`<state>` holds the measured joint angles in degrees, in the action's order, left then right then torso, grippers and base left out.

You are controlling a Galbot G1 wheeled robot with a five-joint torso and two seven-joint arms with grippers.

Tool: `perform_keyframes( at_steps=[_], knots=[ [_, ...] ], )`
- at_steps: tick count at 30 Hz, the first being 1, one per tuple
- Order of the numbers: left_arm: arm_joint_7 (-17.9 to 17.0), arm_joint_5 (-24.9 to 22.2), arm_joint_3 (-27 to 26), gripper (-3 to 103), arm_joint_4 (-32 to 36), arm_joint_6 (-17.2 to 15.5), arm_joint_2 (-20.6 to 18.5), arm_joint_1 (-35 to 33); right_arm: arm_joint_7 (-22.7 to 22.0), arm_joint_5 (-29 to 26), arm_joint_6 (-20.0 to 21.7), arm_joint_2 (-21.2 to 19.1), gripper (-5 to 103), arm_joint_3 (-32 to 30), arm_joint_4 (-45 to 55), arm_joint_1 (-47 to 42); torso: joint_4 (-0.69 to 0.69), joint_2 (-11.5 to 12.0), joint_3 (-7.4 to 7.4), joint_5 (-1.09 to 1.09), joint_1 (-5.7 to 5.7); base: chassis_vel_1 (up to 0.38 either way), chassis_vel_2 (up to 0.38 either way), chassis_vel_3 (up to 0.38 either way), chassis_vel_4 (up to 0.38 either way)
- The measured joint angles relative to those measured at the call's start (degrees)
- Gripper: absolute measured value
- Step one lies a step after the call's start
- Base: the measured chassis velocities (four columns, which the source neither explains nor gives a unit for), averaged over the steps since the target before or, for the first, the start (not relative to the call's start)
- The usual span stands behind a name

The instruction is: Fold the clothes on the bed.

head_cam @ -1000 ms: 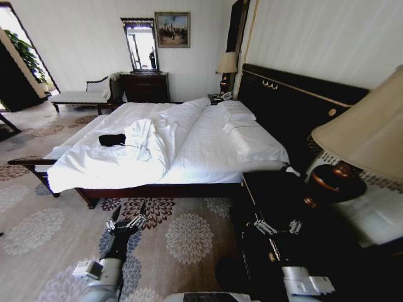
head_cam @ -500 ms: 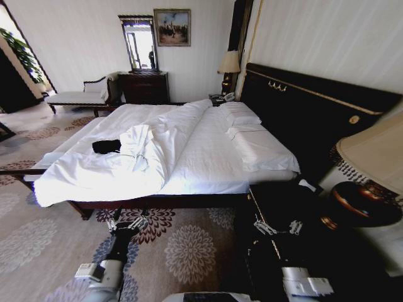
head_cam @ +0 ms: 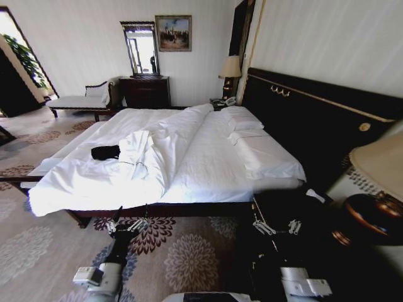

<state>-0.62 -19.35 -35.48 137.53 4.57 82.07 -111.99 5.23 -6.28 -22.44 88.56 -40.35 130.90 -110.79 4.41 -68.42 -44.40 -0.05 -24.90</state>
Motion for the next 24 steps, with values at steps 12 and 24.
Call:
perform_keyframes(
  at_steps=[12, 24],
  knots=[
    [0.03, 0.05, -0.06, 100, -0.39, -0.02, -0.26, 0.10, 0.41, 0.03, -0.39, 0.06, 100, -0.03, -0.63, 0.23, 0.00, -0.01, 0.02, 0.00, 0.05, -0.136, 0.137, 0.131, -0.139],
    [2.04, -0.18, -1.14, 100, -0.43, -0.65, -0.53, 1.32, 0.14, -0.37, -0.03, -0.05, 100, -0.74, -0.61, 0.59, 0.00, -0.03, 0.02, 0.00, 0.05, -0.165, 0.163, 0.159, -0.157]
  ],
)
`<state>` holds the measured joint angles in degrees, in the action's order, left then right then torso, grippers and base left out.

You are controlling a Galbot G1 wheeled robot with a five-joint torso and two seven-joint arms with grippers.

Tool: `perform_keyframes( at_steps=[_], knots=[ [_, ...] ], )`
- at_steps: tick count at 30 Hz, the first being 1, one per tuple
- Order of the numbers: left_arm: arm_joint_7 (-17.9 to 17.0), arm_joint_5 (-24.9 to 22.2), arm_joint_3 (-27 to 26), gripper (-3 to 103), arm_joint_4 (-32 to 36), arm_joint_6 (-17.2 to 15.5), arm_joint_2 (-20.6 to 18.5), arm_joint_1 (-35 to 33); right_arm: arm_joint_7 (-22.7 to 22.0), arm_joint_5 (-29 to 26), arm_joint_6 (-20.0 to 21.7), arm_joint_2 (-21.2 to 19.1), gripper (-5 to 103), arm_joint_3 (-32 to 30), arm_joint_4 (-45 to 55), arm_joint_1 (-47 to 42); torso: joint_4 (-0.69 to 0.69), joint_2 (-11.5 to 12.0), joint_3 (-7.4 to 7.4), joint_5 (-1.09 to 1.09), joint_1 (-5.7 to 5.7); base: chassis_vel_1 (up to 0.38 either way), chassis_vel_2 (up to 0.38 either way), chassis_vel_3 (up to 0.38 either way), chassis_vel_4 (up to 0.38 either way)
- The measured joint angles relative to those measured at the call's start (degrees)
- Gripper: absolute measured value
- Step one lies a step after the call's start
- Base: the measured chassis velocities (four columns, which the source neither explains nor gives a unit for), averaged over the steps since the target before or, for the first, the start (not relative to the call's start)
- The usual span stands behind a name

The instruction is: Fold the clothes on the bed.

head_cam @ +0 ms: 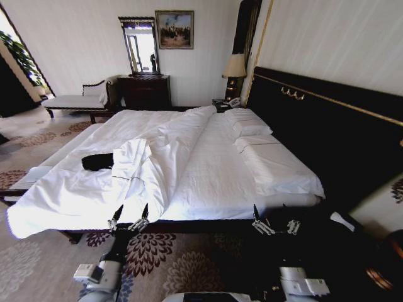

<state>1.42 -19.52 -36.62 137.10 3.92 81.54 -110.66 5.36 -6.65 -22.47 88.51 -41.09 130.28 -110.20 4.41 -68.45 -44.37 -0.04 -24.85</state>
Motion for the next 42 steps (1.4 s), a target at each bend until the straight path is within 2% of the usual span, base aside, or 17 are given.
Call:
perform_keyframes(
  at_steps=[6, 9, 42],
  knots=[
    [-0.14, 0.45, 0.35, 100, -0.40, 0.22, 0.45, -0.17, -0.40, -0.14, -0.01, -0.02, 100, -0.01, 0.01, 0.40, -0.04, 0.02, -0.02, 0.02, -0.05, -0.207, 0.205, 0.207, -0.201],
    [-0.16, 0.58, 0.41, 100, -0.40, 0.29, 0.49, -0.29, -0.48, -0.12, -0.07, 0.08, 100, 0.06, 0.04, 0.45, 0.00, 0.04, -0.03, -0.01, -0.11, -0.121, 0.094, 0.100, -0.083],
    [-0.50, 2.04, 1.54, 100, -1.27, 1.08, 1.02, -0.57, 0.05, 0.14, -1.54, 0.74, 100, -0.10, -0.59, 1.42, -0.01, 0.01, 0.00, 0.00, 0.00, -0.024, 0.025, 0.025, -0.028]
  ],
)
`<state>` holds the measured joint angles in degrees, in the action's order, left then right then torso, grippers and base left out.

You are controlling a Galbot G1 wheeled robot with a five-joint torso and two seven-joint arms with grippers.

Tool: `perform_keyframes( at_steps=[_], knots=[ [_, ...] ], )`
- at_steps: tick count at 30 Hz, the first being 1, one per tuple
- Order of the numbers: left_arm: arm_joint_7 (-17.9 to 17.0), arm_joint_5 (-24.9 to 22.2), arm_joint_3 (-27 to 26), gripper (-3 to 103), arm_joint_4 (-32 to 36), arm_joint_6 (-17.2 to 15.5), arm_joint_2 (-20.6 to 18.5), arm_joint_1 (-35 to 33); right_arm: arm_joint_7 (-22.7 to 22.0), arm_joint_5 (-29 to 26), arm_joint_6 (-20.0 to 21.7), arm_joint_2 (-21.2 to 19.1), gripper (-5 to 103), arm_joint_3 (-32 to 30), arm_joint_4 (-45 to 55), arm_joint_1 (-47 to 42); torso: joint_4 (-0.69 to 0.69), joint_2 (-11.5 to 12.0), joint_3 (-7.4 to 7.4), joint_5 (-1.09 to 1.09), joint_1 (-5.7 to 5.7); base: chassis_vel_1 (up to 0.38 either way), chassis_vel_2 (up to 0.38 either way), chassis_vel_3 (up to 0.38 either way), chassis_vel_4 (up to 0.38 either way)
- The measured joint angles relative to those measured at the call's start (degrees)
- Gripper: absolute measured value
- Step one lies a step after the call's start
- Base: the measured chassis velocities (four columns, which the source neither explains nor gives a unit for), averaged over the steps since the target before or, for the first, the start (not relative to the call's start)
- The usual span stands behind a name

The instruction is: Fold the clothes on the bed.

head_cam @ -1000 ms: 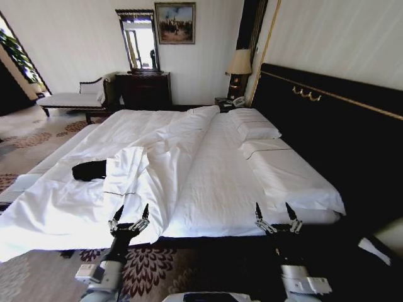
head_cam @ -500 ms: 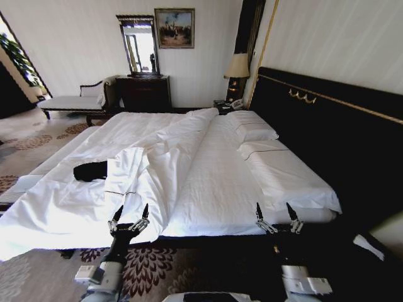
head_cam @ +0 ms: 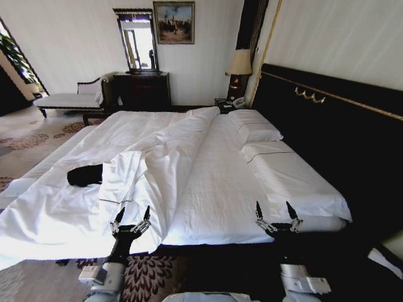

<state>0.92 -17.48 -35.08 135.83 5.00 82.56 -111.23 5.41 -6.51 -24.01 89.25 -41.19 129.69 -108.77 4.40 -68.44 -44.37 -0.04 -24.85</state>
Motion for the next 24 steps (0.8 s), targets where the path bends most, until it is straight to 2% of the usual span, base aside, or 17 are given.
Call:
perform_keyframes(
  at_steps=[19, 24],
  knots=[
    [-0.14, 0.45, -0.25, 100, -0.01, 0.51, -0.68, -0.53, -0.37, 1.96, 0.44, 0.12, 100, 0.10, -0.69, 0.23, 0.00, -0.01, -0.01, 0.01, 0.00, 0.000, 0.000, 0.000, 0.000],
    [-0.14, 1.03, 0.14, 100, -0.11, 0.84, -0.60, -0.90, -1.05, 2.44, 0.48, 0.35, 100, 0.15, -0.76, 0.18, 0.00, -0.01, 0.00, 0.01, 0.00, 0.023, 0.089, -0.029, -0.095]
  ],
)
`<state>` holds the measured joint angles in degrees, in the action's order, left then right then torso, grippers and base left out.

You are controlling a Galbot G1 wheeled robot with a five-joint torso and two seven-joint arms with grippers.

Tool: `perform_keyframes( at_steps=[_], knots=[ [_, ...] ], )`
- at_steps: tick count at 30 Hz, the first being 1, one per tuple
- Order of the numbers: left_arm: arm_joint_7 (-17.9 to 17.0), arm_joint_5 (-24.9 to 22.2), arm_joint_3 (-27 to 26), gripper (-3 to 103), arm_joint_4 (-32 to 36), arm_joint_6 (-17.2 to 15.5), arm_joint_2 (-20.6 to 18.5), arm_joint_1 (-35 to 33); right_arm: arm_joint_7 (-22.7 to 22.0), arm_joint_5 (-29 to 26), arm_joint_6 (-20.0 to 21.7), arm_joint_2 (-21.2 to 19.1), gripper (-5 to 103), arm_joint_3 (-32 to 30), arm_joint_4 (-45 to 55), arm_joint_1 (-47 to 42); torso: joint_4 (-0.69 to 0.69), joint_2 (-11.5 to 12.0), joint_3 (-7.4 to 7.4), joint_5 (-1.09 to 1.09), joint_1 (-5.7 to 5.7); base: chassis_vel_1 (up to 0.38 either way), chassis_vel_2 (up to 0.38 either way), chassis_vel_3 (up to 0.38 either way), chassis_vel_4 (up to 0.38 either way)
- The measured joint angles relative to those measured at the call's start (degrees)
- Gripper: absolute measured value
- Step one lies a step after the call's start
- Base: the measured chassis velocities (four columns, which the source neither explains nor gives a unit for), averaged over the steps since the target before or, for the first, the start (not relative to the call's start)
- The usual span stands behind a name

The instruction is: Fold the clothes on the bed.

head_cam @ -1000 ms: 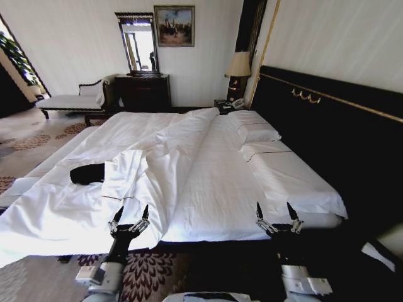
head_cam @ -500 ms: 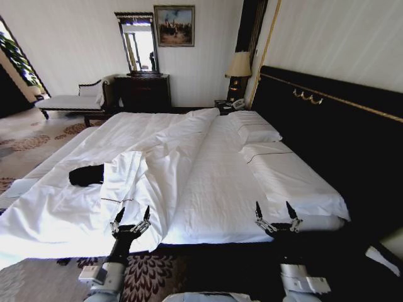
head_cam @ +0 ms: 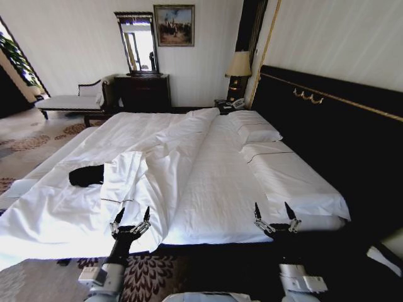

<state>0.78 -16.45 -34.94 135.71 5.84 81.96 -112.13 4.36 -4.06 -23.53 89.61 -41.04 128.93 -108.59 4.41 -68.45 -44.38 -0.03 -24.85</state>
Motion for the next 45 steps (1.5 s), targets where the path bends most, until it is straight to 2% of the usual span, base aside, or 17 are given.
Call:
perform_keyframes(
  at_steps=[14, 23, 34, 45],
  knots=[
    [-0.22, 0.10, 0.02, 100, -0.37, 0.31, 0.34, 0.00, -0.30, 0.14, -0.67, 0.13, 100, 0.02, -0.22, 0.32, 0.00, 0.02, -0.02, -0.03, -0.06, 0.008, 0.249, 0.001, -0.243],
    [-0.22, 0.02, -0.02, 100, -0.47, 0.31, 0.61, 0.26, -0.11, 0.32, -0.99, 0.10, 100, -0.06, -0.56, 0.37, 0.00, 0.00, 0.00, 0.02, 0.02, -0.017, -0.006, 0.005, -0.004],
    [-0.23, -2.28, -2.70, 100, -0.45, 0.15, 0.06, 0.61, -0.13, 0.29, -1.27, -0.01, 100, -0.13, -0.37, 0.38, -0.01, 0.01, -0.01, 0.00, -0.02, 0.015, 0.025, -0.013, -0.027],
    [-0.23, -2.45, -3.22, 100, -0.04, 0.02, 0.18, 0.64, -0.06, 0.14, -2.06, -0.02, 100, -0.02, -0.35, 0.51, 0.00, 0.01, 0.00, 0.00, -0.01, 0.139, 0.132, -0.146, -0.148]
  ],
)
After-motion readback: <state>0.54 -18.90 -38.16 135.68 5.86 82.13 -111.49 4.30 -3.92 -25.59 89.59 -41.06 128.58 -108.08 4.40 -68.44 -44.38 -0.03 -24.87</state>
